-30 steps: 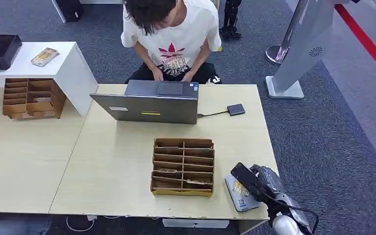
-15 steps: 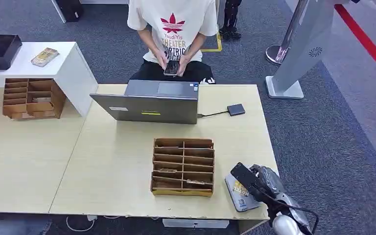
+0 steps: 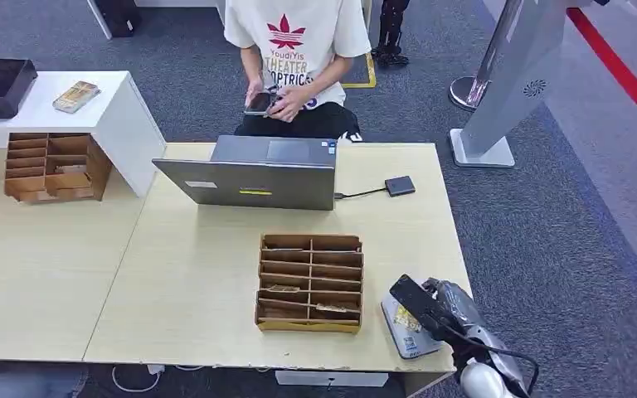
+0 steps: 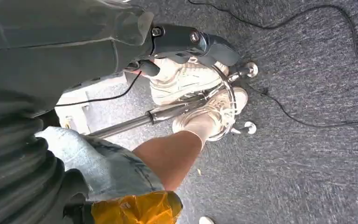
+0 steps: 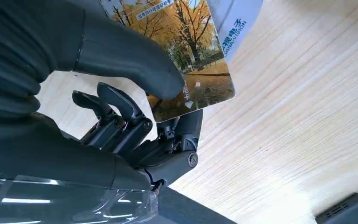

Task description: Pass the card to the sensor for recognition and then transmit it.

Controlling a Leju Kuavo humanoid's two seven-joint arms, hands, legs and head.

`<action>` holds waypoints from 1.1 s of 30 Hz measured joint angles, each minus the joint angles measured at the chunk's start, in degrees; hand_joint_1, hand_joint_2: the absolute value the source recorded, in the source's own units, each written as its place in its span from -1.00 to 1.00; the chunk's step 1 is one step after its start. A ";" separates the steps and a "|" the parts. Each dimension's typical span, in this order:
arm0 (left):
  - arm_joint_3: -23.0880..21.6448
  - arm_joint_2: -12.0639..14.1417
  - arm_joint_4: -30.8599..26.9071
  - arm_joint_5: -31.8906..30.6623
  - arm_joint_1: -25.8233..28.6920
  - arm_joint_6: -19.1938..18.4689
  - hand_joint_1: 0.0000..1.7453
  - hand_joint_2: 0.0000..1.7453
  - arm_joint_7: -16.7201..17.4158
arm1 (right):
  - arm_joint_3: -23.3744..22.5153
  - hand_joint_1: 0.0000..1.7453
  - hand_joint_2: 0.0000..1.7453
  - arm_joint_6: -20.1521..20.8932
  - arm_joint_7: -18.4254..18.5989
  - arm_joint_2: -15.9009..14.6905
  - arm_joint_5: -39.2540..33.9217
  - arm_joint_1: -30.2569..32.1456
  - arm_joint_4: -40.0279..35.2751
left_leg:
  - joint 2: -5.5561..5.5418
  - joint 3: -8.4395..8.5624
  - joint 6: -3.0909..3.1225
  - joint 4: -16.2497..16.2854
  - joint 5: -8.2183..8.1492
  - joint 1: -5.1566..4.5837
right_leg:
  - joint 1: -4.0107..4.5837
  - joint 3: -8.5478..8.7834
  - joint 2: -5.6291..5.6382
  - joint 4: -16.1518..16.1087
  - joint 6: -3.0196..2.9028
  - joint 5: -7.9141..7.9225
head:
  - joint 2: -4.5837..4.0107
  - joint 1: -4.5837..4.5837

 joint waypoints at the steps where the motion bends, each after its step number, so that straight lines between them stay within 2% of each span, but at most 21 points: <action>1: 0.07 0.00 0.04 0.04 0.01 0.00 -1.00 1.00 -0.07 | 0.00 1.00 1.00 0.00 0.00 0.02 0.02 -0.03 0.00 | 0.00 0.01 0.00 0.00 0.00 0.00 | 0.00 0.00 0.00 0.00 0.00 0.00 | 0.00 0.00; 9: 0.09 0.02 0.06 -2.51 -0.02 0.00 -1.00 1.00 1.31 | 0.00 1.00 1.00 0.07 0.00 0.17 0.15 -0.21 0.17 | 0.00 0.00 0.00 0.00 0.00 0.00 | 0.00 0.00 0.00 0.00 0.00 0.00 | 0.00 0.00; 16: -2.01 -0.04 0.06 -7.45 -0.25 0.00 -1.00 1.00 5.94 | 0.00 1.00 1.00 0.50 0.22 0.63 0.44 -0.52 0.44 | 0.00 -0.01 0.00 0.00 0.00 0.00 | 0.00 0.01 0.00 0.00 0.00 0.00 | 0.00 0.00; 20: -2.86 -0.26 0.07 -8.17 -0.23 0.00 -1.00 1.00 7.28 | 0.00 1.00 1.00 0.61 0.24 0.87 0.59 -0.55 0.50 | -0.01 -0.02 0.00 0.00 0.00 0.00 | 0.00 0.00 -0.01 0.00 0.00 -0.01 | 0.00 0.00; 27: -3.32 -0.46 0.07 -7.58 -0.19 0.00 -1.00 1.00 7.41 | 0.00 1.00 1.00 0.68 0.37 1.14 0.79 -0.53 0.55 | -0.02 -0.02 0.00 0.00 0.00 0.00 | 0.00 0.00 -0.01 -0.01 0.00 -0.01 | 0.00 0.00; 33: -3.32 -0.46 0.09 -5.38 0.05 0.00 -1.00 1.00 4.68 | 0.00 1.00 1.00 0.68 0.39 1.16 0.94 -0.48 0.55 | -0.01 -0.01 0.00 0.00 0.00 0.00 | 0.00 0.00 0.00 -0.01 0.00 -0.01 | 0.00 0.00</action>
